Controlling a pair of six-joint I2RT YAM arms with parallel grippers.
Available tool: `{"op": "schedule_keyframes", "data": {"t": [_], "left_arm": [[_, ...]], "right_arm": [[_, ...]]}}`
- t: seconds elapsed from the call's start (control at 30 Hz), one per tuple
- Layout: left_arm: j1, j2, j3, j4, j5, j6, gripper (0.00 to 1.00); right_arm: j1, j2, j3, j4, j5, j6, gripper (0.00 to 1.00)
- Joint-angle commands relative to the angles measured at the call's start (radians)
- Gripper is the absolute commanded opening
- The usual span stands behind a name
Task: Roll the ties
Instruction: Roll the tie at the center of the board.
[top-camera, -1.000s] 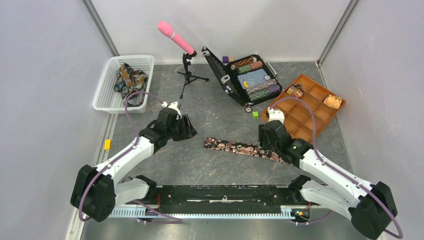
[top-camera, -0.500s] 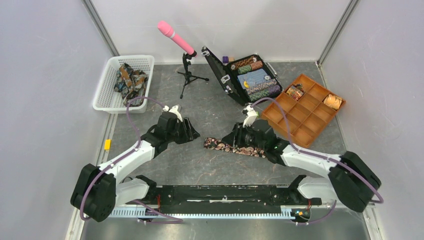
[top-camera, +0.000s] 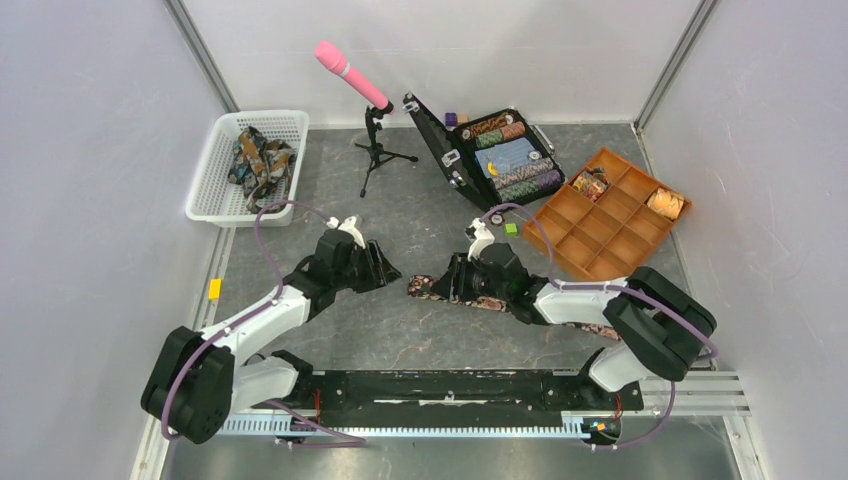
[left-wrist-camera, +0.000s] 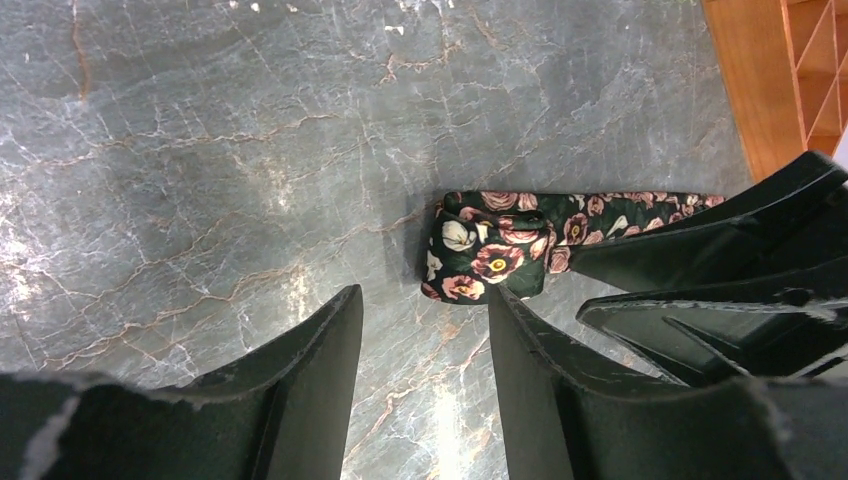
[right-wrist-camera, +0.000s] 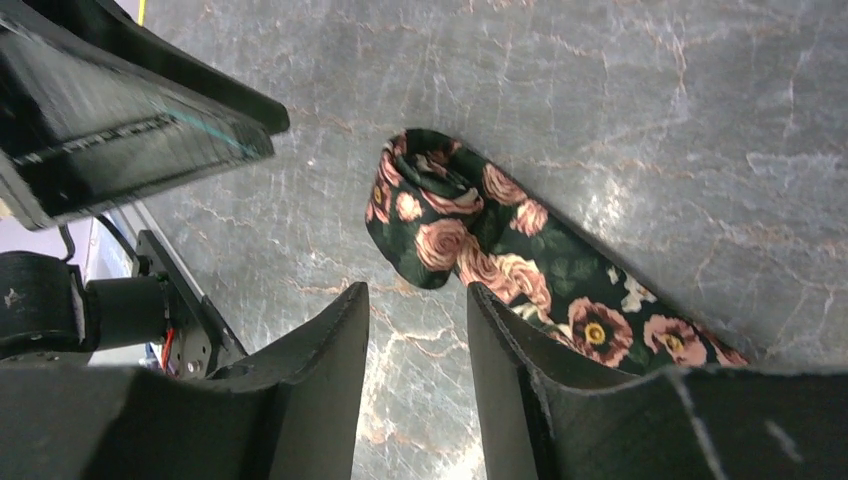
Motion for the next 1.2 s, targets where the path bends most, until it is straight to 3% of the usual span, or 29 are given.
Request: {"op": "schedule_keyframes", "data": {"t": [0.0, 0.3, 0.7, 1.17], "left_arm": [[-0.004, -0.007, -0.025, 0.080, 0.029, -0.036, 0.56], [-0.004, 0.014, -0.024, 0.099, 0.040, -0.047, 0.56], [-0.004, 0.019, -0.028, 0.099, 0.045, -0.047, 0.56], [-0.006, 0.043, -0.026, 0.129, 0.083, -0.039, 0.56]], "right_arm": [[0.003, 0.021, 0.061, 0.090, 0.005, 0.003, 0.48], [0.002, 0.086, 0.132, 0.022, 0.030, -0.001, 0.48], [0.003, 0.130, 0.137, 0.003, 0.052, 0.004, 0.33], [0.004, 0.184, 0.129, 0.000, 0.058, 0.020, 0.27]]}}
